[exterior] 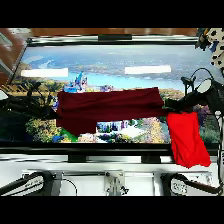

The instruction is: Fold the shirts.

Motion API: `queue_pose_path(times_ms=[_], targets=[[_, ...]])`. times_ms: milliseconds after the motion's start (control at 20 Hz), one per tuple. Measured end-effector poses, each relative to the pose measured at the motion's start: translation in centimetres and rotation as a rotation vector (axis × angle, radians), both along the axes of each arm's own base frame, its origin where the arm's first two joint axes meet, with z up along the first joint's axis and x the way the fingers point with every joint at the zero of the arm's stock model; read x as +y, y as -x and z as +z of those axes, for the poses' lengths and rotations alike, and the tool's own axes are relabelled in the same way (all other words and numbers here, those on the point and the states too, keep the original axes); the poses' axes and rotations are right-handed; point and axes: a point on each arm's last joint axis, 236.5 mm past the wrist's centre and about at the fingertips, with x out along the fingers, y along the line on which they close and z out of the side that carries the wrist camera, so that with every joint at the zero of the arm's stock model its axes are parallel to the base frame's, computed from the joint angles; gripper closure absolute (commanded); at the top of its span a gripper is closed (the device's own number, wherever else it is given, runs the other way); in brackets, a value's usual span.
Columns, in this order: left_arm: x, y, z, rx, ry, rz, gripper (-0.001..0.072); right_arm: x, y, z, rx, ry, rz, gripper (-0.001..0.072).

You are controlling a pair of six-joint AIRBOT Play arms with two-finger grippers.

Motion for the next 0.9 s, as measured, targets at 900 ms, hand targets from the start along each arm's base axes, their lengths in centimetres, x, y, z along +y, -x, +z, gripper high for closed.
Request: queue_pose_path(times_ms=[900], targets=[[3.5, -16.1, -3.0, -0.025, 0.286, 0.399, 0.0657, 1.6, -13.7, -3.6, -0.151, 0.007, -0.017, 0.059]])
